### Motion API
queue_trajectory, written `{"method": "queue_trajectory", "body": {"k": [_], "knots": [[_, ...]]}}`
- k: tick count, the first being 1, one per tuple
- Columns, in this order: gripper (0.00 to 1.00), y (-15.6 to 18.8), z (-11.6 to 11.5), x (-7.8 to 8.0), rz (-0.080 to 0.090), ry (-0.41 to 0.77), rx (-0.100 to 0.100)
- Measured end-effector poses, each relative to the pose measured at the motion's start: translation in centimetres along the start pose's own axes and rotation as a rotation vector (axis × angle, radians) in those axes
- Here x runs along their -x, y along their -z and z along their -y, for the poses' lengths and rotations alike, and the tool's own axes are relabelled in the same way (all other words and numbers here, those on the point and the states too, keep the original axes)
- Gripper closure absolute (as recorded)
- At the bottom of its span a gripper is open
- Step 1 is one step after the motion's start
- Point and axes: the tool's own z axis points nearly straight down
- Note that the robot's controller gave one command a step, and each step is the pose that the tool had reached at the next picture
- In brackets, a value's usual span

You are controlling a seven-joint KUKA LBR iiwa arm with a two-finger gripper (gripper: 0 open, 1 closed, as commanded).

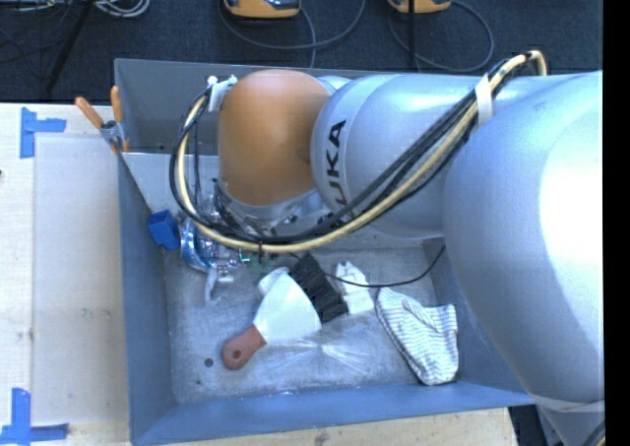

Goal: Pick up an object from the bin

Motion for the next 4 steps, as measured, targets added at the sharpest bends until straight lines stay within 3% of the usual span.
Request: {"method": "queue_trajectory", "body": {"k": [1,2,3,4], "knots": [[0.0,0.5,0.1,0.2,0.007,-0.004,0.002],[1.0,-4.9,5.2,-0.6,0.007,0.169,0.001],[1.0,-4.9,5.2,-0.6,0.007,0.168,0.001],[1.0,-0.8,5.7,-0.6,0.0,0.162,0.0]]}}
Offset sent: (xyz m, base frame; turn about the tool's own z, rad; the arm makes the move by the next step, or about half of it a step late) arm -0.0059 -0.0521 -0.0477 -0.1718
